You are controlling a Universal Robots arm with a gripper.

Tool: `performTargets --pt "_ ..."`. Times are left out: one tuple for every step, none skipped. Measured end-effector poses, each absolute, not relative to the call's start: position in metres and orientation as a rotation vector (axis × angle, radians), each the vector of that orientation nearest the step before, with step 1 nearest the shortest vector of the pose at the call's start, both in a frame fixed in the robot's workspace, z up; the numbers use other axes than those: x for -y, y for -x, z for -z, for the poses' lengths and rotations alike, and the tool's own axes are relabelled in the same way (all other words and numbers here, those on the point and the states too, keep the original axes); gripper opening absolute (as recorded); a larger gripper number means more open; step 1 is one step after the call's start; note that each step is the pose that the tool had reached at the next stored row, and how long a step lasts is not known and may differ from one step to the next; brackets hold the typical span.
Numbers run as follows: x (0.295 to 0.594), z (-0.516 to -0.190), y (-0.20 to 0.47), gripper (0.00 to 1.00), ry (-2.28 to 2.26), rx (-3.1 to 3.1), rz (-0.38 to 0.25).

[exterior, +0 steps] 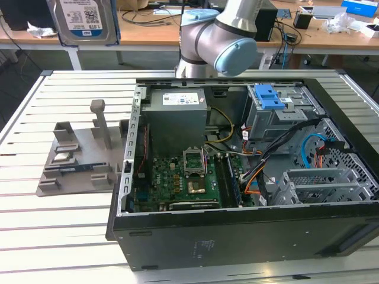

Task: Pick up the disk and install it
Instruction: 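Pick up the disk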

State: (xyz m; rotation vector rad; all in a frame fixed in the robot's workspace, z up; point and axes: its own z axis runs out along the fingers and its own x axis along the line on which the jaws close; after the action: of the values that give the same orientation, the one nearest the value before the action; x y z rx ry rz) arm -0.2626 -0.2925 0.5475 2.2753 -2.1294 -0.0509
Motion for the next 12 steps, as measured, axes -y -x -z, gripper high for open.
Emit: performTargets --pt "0.293 -0.547 0.257 0.37 -2.275 2.129 0.051" --pt "0.293 -0.547 0.248 0.37 -2.275 2.129 0.052" --pt "0.293 -0.547 0.242 0.37 -2.275 2.129 0.052" --pt "0.293 -0.547 0.236 0.37 -2.275 2.129 0.052" --pt "0.293 -0.547 0.232 0.37 -2.275 2.129 0.052" --pt "0.293 -0.547 0.228 0.37 -2.275 2.129 0.052" --pt "0.293 -0.547 0.222 0.37 -2.275 2.129 0.052" --pt "0.294 -0.547 0.217 0.37 -2.275 2.129 0.052" --pt "0.294 -0.547 0.214 0.37 -2.275 2.129 0.052" --pt "0.294 -0.547 0.21 0.37 -2.275 2.129 0.052" --pt "0.294 -0.547 0.206 0.37 -2.275 2.129 0.052" --pt "0.294 -0.547 0.201 0.37 -2.275 2.129 0.052"
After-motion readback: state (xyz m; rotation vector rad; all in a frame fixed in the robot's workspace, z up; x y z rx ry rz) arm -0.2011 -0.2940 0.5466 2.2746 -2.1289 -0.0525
